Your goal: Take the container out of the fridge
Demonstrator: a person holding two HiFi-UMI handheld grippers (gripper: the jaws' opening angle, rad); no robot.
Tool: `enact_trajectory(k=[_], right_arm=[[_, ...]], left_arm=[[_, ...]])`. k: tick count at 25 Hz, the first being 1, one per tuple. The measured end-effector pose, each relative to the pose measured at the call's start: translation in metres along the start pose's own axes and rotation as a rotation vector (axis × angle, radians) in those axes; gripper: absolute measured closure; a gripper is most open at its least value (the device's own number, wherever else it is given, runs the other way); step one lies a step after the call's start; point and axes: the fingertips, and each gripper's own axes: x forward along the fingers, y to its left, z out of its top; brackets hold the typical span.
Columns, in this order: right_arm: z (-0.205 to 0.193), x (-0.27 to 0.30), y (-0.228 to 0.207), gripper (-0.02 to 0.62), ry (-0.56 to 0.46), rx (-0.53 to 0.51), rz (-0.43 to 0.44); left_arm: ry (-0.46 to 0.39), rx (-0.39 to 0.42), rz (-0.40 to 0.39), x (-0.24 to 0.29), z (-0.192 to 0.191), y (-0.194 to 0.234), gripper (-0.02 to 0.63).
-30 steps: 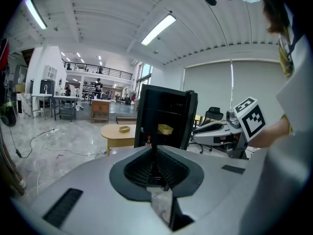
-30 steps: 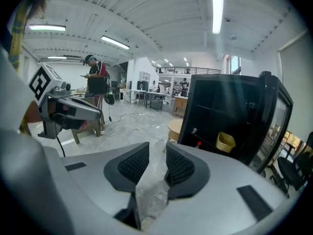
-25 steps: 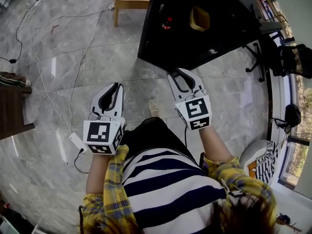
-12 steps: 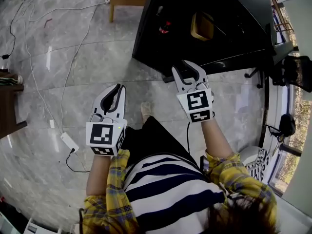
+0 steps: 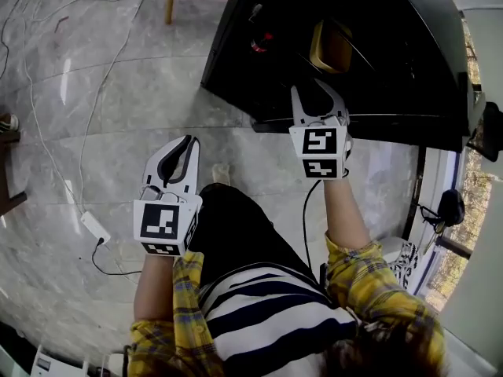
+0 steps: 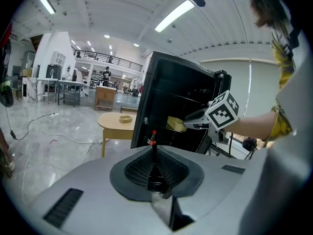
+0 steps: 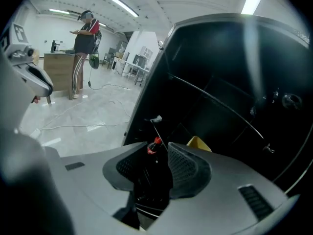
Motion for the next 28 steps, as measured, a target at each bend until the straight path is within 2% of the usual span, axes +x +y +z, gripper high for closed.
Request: enact_trajectory(k=[15,28], right_arm=[[-0.018,0.064,-0.049,0.469,0.056,-0.014,-0.134],[-0.033,0.094,-0.066,0.463,0.115,-0.042,-0.159]], left_arm=[[0.019,-0.024,0.006,0.066,-0.024,0.011,0.571],[0.001,-0.073,0.005,0.103,-0.035,0.013,0.571]])
